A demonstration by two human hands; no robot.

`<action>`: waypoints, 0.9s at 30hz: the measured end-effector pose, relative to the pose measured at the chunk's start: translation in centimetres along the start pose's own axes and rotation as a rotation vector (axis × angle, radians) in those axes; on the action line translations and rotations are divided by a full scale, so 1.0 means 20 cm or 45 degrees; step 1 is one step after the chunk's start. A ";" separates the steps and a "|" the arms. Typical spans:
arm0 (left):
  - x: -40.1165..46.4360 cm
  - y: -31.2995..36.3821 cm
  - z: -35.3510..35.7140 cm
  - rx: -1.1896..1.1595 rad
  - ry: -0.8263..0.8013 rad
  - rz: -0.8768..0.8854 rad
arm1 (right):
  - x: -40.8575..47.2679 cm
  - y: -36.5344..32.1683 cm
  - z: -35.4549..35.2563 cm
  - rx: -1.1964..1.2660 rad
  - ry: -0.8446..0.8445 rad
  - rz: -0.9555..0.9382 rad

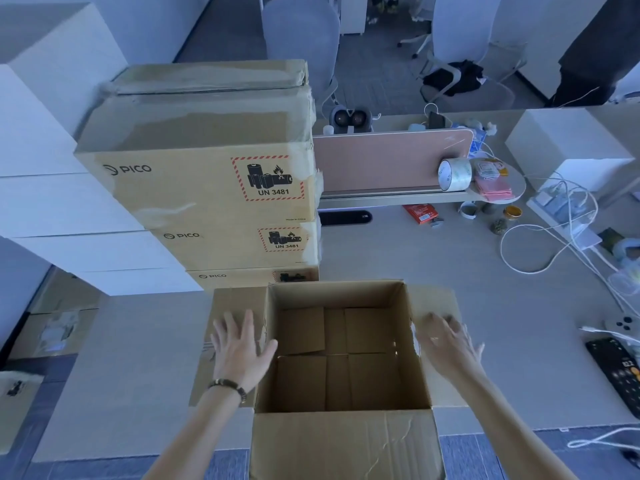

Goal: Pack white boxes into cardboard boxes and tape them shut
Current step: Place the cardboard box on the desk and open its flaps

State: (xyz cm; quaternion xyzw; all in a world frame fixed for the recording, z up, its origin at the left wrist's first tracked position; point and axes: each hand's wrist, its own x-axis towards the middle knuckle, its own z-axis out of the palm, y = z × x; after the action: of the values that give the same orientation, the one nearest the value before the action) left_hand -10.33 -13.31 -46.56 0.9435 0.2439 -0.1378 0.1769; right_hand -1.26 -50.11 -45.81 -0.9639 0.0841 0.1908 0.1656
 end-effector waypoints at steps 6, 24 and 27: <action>0.07 0.13 0.14 -0.143 -0.012 -0.087 | -0.01 -0.15 0.14 0.163 -0.154 0.033; 0.08 0.11 0.19 -0.271 0.000 -0.168 | 0.01 -0.11 0.20 0.160 0.060 0.007; 0.07 0.13 0.18 -0.252 -0.016 -0.170 | 0.00 -0.13 0.21 0.172 0.036 -0.001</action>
State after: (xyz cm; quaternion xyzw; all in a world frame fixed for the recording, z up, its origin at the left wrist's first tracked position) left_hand -8.47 -16.20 -49.58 0.9022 0.3174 -0.1304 0.2612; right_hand -2.11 -46.14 -48.68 -0.9532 0.0989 0.1708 0.2291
